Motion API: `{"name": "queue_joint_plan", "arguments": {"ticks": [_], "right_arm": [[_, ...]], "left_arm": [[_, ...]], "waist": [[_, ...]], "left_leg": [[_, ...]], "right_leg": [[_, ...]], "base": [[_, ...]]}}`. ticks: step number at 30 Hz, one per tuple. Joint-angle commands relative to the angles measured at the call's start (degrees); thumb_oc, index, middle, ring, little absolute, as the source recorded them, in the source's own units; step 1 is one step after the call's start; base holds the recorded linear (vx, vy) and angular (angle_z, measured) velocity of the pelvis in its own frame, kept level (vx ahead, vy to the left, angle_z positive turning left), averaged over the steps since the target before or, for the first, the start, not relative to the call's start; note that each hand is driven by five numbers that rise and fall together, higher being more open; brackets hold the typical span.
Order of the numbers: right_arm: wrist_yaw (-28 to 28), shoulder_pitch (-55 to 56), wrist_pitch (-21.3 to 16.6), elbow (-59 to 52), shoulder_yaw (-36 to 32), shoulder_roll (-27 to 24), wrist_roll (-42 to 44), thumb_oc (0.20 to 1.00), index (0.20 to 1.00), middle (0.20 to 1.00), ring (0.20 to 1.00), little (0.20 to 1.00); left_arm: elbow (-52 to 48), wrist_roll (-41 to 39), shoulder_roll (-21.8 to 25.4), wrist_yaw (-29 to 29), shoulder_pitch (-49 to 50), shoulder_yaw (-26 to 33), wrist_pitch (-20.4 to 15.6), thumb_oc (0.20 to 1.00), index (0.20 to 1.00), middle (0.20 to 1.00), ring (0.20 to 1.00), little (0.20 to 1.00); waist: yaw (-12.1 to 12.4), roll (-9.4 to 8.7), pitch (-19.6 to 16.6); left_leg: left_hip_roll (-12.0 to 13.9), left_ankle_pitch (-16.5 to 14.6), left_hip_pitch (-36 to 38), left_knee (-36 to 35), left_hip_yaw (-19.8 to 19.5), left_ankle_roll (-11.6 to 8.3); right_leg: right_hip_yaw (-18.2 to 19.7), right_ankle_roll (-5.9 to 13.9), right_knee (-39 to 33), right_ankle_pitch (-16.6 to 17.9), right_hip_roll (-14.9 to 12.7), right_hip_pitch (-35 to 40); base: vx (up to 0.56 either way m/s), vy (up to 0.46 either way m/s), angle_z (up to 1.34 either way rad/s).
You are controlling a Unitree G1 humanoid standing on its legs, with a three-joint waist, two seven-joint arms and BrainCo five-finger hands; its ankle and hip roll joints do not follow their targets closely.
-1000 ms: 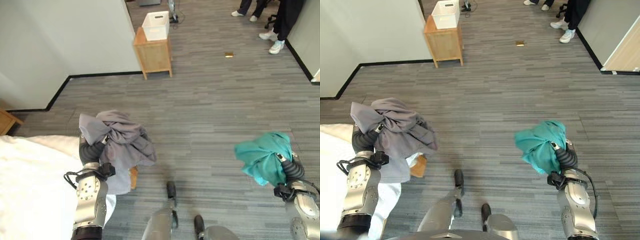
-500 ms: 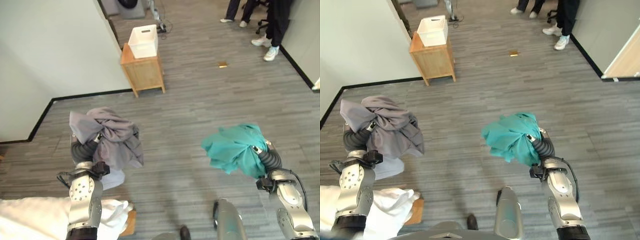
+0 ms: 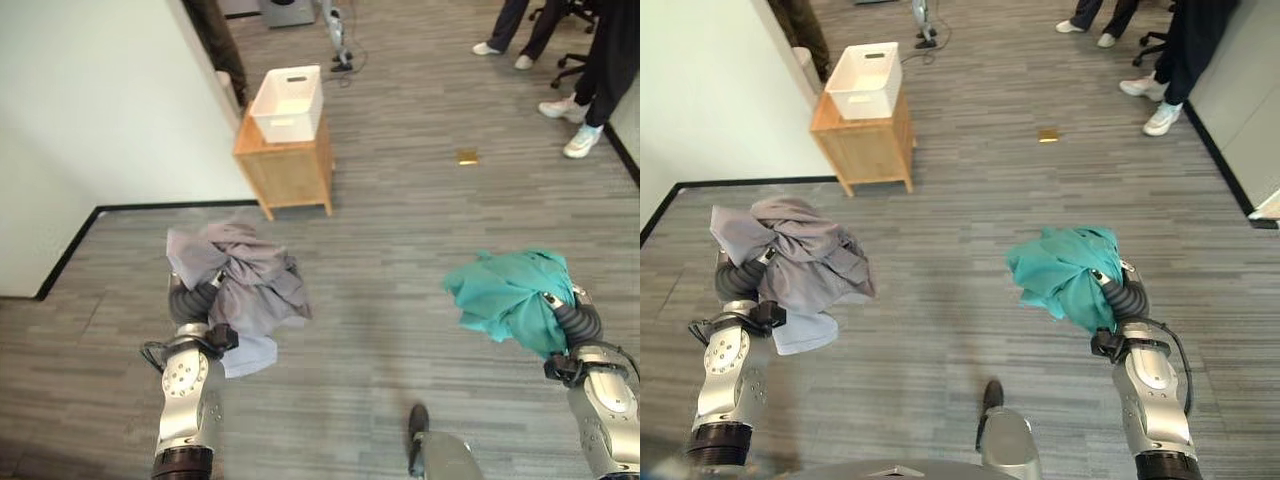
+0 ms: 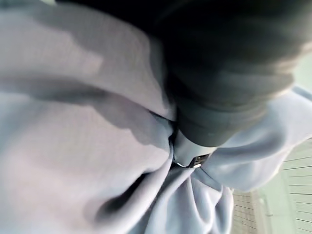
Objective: Pick up bed clothes into laundry basket.
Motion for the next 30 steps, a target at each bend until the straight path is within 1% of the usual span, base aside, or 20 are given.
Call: {"name": "queue_joint_plan", "arguments": {"ticks": [1,3,4,5,6,7,8,10,13,15,16,18,19,20,21,22,24,27,29,30], "right_arm": [[-0.57,1.09,-4.18,-4.53,-1.42,-1.91,1.67,0.200,0.200,0.200,0.200,0.200],[-1.45,0.64,-3.87,-3.79,-1.56,-2.50,1.50,0.200,0.200,0.200,0.200,0.200],[-1.80,0.01,-3.87,-3.50,-1.59,-2.78,2.02,0.200,0.200,0.200,0.200,0.200],[-1.61,0.34,-3.91,-3.76,-1.78,-2.38,2.34,0.200,0.200,0.200,0.200,0.200],[-1.83,0.45,-4.12,-3.70,-1.92,-2.39,2.37,0.200,0.200,0.200,0.200,0.200],[-1.83,0.45,-4.13,-3.69,-1.93,-2.43,2.38,0.200,0.200,0.200,0.200,0.200],[-2.07,0.74,-4.21,-3.41,-1.90,-2.47,2.05,0.200,0.200,0.200,0.200,0.200],[-2.38,1.00,-3.96,-2.91,-1.31,-2.67,0.87,0.200,0.200,0.200,0.200,0.200],[-1.55,0.64,-3.22,-3.56,-0.56,-2.47,0.05,0.200,0.200,0.200,0.200,0.200],[-0.70,0.55,-2.68,-4.42,-0.04,-2.18,-0.31,0.200,0.200,0.200,0.200,0.200],[-0.57,0.50,-2.85,-5.04,0.36,-1.24,-1.15,0.200,0.200,0.200,0.200,0.200],[-0.27,0.38,-2.75,-5.11,0.37,-0.90,-1.46,0.200,0.200,0.200,0.200,0.200],[-0.70,-0.50,-2.59,-5.38,1.22,0.14,-2.09,0.200,0.200,0.200,0.200,0.200],[-0.53,-1.15,-2.81,-5.61,2.13,0.66,-2.12,0.200,0.200,0.200,0.200,0.200],[-0.27,-1.63,-2.65,-5.48,2.36,0.82,-2.54,0.200,0.200,0.200,0.200,0.200],[-0.30,-2.05,-2.60,-5.28,2.73,0.84,-3.10,0.200,0.200,0.200,0.200,0.200],[-0.52,-2.46,-2.34,-4.77,3.17,0.84,-3.43,0.200,0.200,0.200,0.200,0.200],[-0.02,-2.61,-2.27,-4.65,3.52,0.47,-2.79,0.200,0.200,0.200,0.200,0.200],[0.07,-2.42,-2.09,-4.72,3.26,0.33,-2.58,0.200,0.200,0.200,0.200,0.200],[-0.14,-1.62,-2.19,-4.18,2.56,0.30,-2.22,0.200,0.200,0.200,0.200,0.200]], "left_arm": [[-4.97,-5.89,4.95,-1.80,-1.78,1.60,-4.90,0.200,0.200,0.200,0.200,0.200],[-4.68,-7.12,4.61,-2.05,-1.80,1.61,-4.80,0.200,0.200,0.200,0.200,0.200],[-3.38,-8.78,4.15,-2.13,-1.88,1.89,-4.95,0.200,0.200,0.200,0.200,0.200],[-2.65,-9.45,3.97,-1.89,-1.60,2.07,-5.01,0.200,0.200,0.200,0.200,0.200],[-2.15,-9.98,3.84,-1.66,-1.41,2.32,-5.12,0.200,0.200,0.200,0.200,0.200],[-2.12,-10.00,3.81,-1.67,-1.43,2.32,-5.14,0.200,0.200,0.200,0.200,0.200],[-1.92,-10.16,3.85,-1.60,-1.22,2.34,-5.10,0.200,0.200,0.200,0.200,0.200],[-1.65,-9.80,3.25,-0.96,-0.39,3.25,-5.19,0.200,0.200,0.200,0.200,0.200],[-2.73,-8.76,3.37,-0.33,1.40,4.60,-5.11,0.200,0.200,0.200,0.200,0.200],[-3.55,-8.29,3.73,-0.55,2.79,5.57,-4.91,0.200,0.200,0.200,0.200,0.200],[-3.14,-6.65,4.20,0.15,3.11,5.92,-4.57,0.200,0.200,0.200,0.200,0.200],[-3.04,-5.64,4.61,0.25,3.42,6.46,-4.27,0.200,0.200,0.200,0.200,0.200],[-3.28,-4.65,5.58,1.11,3.34,6.69,-3.75,0.200,0.200,0.200,0.200,0.200],[-3.14,-4.06,5.98,1.68,3.12,6.75,-3.73,0.200,0.200,0.200,0.200,0.200],[-3.39,-4.18,6.27,1.51,3.27,6.72,-3.77,0.200,0.200,0.200,0.200,0.200],[-3.79,-4.38,6.54,1.38,3.46,6.50,-3.76,0.200,0.200,0.200,0.200,0.200],[-4.04,-3.63,7.62,1.28,3.42,6.28,-3.55,0.200,0.200,0.200,0.200,0.200],[-4.16,-4.52,8.30,0.70,2.42,5.80,-3.94,0.200,0.200,0.200,0.200,0.200],[-4.11,-4.74,8.24,0.50,2.25,5.63,-3.94,0.200,0.200,0.200,0.200,0.200],[-3.59,-5.07,7.75,0.29,1.58,4.94,-4.12,0.200,0.200,0.200,0.200,0.200]], "waist": [[0.63,-4.01,0.37],[1.71,-4.43,1.15],[3.46,-5.15,1.86],[4.01,-5.20,1.71],[4.51,-4.58,1.59],[4.55,-4.76,1.47],[4.95,-4.05,1.14],[5.68,-2.80,-0.06],[6.86,-2.47,-1.67],[7.00,-2.39,-2.64],[7.48,-2.74,-3.61],[7.82,-3.58,-3.99],[8.43,-5.37,-4.03],[8.20,-5.55,-3.50],[8.26,-5.53,-3.06],[8.07,-5.02,-2.34],[7.02,-3.79,-1.29],[5.15,-2.42,0.67],[4.38,-2.16,1.09],[2.59,-2.34,1.37]], "left_leg": [[1.99,11.05,-10.01,11.00,6.31,1.14],[3.50,9.32,-13.05,11.03,8.85,1.56],[3.71,7.08,-19.19,7.08,11.33,1.81],[3.77,7.03,-20.87,3.86,11.94,1.97],[4.67,8.08,-22.60,-2.84,13.10,1.86],[4.34,8.59,-22.40,-3.60,13.34,1.99],[4.80,9.39,-23.19,-11.51,14.30,1.86],[3.81,14.28,-22.92,-28.20,14.40,1.69],[3.50,16.57,-22.57,-31.31,12.88,1.08],[3.61,15.49,-21.69,-30.60,13.33,1.91],[2.87,15.13,-21.36,-29.00,13.86,3.08],[1.73,13.41,-21.26,-27.24,14.14,4.21],[-1.28,8.65,-20.47,-24.94,15.21,7.82],[-2.76,6.90,-18.84,-24.99,15.68,9.32],[-3.99,5.59,-17.07,-25.55,16.08,10.67],[-4.82,4.51,-15.26,-26.10,16.23,11.79],[-5.38,2.56,-11.69,-27.66,16.01,12.68],[-6.07,0.82,-6.62,-30.51,14.84,12.15],[-6.27,0.28,-5.36,-31.06,14.03,11.95],[-6.65,-1.26,-3.20,-31.71,12.48,11.00]], "right_leg": [[-1.66,6.80,-9.91,0.84,-2.75,8.66],[-1.59,6.86,-11.03,0.39,-2.72,10.79],[-1.66,7.75,-12.70,0.07,-3.40,13.80],[-1.51,8.12,-12.99,-0.28,-3.43,14.53],[-1.49,8.61,-13.23,-1.18,-2.91,15.87],[-1.44,8.62,-13.26,-1.01,-3.15,15.68],[-1.58,9.08,-13.23,-2.04,-2.91,17.16],[-1.68,9.82,-12.65,-4.54,-2.29,20.16],[-0.34,10.33,-11.97,-7.02,-2.53,24.73],[0.19,10.57,-11.51,-8.97,-2.71,26.27],[0.53,11.12,-8.27,-9.98,-4.93,27.22],[0.60,11.75,-5.21,-10.01,-6.69,27.21],[1.56,13.61,7.38,-2.52,-11.27,23.17],[2.13,14.01,13.32,3.50,-12.88,20.31],[2.61,14.50,18.17,6.95,-13.70,17.40],[3.03,14.72,23.01,8.94,-14.02,14.05],[3.81,14.39,26.95,6.80,-13.13,7.89],[1.41,13.08,21.31,1.31,-12.20,0.36],[1.17,12.97,18.74,0.71,-11.42,0.15],[4.06,12.86,7.75,0.35,-7.43,-2.28]], "base": [[0.38,-0.347,0.15],[0.37,-0.256,-0.04],[0.35,-0.107,-0.31],[0.53,-0.106,-0.48],[0.30,-0.014,-0.24],[0.35,0.040,-0.31],[0.47,0.097,-0.39],[0.58,0.111,-0.37],[0.61,0.098,0.14],[0.59,0.132,0.03],[0.37,0.100,0.01],[0.53,0.187,0.12],[0.65,0.322,0.07],[0.58,0.366,-0.02],[0.40,0.294,-0.06],[0.37,0.262,0.11],[0.42,0.207,0.20],[0.39,0.071,0.12],[0.33,-0.054,0.40],[0.48,-0.127,0.59]]}}
